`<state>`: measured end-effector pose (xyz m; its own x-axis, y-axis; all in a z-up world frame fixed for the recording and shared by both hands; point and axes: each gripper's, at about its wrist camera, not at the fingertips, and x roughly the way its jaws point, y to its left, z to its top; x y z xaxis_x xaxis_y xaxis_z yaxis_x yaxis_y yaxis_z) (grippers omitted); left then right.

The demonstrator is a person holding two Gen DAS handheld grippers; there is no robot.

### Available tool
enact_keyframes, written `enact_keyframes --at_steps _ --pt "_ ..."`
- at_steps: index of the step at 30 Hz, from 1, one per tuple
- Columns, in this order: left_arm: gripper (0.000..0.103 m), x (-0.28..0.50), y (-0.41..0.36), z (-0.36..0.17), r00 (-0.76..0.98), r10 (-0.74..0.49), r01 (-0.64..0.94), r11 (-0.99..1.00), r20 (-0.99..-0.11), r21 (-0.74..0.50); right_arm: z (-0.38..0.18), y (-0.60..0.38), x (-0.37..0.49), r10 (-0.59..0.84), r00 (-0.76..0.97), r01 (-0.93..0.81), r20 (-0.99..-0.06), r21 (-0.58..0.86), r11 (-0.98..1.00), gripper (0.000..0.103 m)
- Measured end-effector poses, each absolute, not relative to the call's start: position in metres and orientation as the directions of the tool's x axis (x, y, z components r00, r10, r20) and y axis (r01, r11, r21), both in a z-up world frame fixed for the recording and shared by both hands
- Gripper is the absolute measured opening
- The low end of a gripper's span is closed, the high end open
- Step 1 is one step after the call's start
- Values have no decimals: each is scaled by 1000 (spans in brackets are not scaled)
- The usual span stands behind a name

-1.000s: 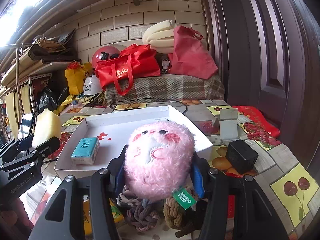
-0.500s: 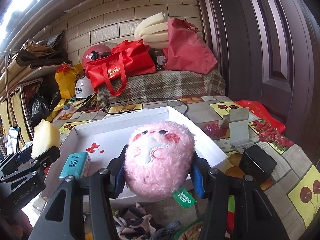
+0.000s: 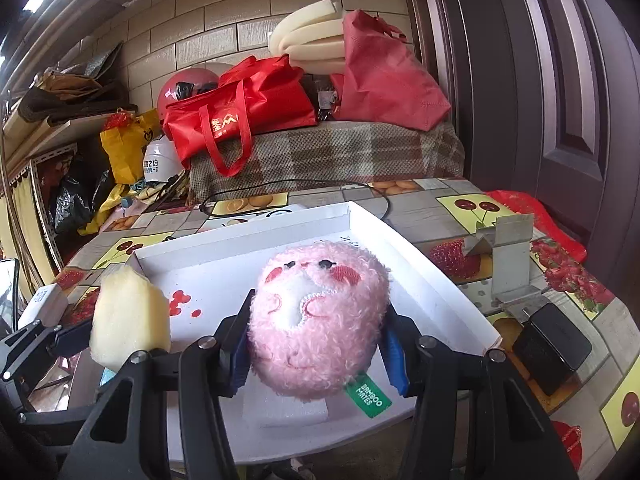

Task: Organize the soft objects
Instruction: 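Carry the yellow sponge and pink plush into the white tray and open both tools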

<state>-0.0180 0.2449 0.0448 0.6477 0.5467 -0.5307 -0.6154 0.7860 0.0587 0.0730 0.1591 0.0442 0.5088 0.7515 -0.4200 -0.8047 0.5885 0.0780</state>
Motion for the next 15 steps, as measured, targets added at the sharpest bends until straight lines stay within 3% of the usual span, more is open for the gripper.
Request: enact_keyframes --at_steps 6,7,8,9,11,15 --pt "62 -19 245 44 643 546 -621 782 -537 51 43 164 72 763 473 -827 -441 78 557 62" --pt "67 -19 245 44 642 550 -625 779 -534 52 43 164 71 762 473 -828 -442 72 556 75" --pt "78 -19 245 45 637 560 -633 772 -530 56 43 165 70 760 477 -827 -442 67 558 85" --pt "86 -20 245 45 633 569 -639 767 -525 60 43 164 69 758 484 -826 -437 59 561 89" --pt "102 -24 242 47 635 588 -649 758 -502 67 44 164 65 758 495 -827 -426 39 562 89" --pt "103 -27 238 51 627 621 -667 740 -470 87 46 164 60 758 512 -826 -405 11 564 90"
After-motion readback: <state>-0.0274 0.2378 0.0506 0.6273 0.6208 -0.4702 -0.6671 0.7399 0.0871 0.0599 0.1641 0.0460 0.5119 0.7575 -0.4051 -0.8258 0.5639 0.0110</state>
